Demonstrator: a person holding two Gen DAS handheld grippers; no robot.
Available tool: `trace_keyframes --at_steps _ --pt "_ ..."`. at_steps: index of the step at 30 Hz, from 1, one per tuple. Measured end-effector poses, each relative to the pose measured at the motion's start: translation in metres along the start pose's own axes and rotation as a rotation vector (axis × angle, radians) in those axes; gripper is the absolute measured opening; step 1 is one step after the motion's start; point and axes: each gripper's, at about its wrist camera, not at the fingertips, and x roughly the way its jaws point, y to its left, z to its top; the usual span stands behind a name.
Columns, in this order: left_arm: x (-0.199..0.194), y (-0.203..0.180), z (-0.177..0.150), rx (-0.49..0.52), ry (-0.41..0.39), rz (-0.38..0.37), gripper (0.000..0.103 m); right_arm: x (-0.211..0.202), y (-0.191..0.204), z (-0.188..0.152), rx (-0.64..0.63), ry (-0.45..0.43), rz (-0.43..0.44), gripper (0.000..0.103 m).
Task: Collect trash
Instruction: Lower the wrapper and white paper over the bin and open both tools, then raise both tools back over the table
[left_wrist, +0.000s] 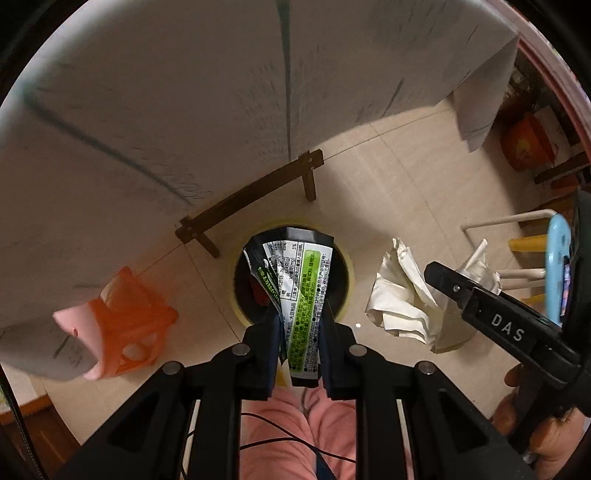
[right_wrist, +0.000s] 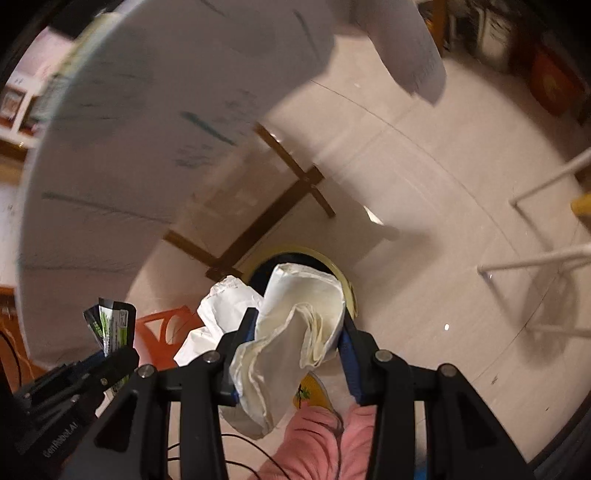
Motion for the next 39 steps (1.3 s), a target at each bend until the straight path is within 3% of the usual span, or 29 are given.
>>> trace_keyframes --at_steps 5,8,12,16,27,33,37,39 --pt "0.050 -0.003 0.006 0.038 0.004 0.011 0.023 0.050 -0.016 0.000 0.044 0.016 -0.018 0.043" --pt "0.074 -0.006 0.005 0.072 0.009 0.016 0.032 0.075 -0.021 -0.002 0.059 0.026 -0.033 0.043" --pt "0.095 -0.006 0.001 0.122 0.013 0.035 0.056 0.106 -0.028 -0.009 0.077 0.044 -0.047 0.043" --pt "0.105 -0.002 -0.002 0.151 0.026 0.033 0.066 0.126 -0.030 -0.015 0.080 0.064 -0.053 0.044" --pt "0.104 0.031 -0.020 0.065 0.023 0.080 0.067 0.151 -0.009 -0.022 0.059 0.080 -0.042 0.047" --pt "0.094 0.046 -0.025 0.037 -0.015 0.098 0.067 0.154 0.011 -0.018 0.037 0.080 0.006 0.060" --pt "0.083 0.052 -0.024 0.009 -0.044 0.094 0.067 0.150 0.022 -0.016 0.013 0.053 0.015 0.077" --pt "0.078 0.055 -0.025 -0.006 -0.054 0.094 0.067 0.147 0.025 -0.016 0.002 0.042 0.013 0.077"
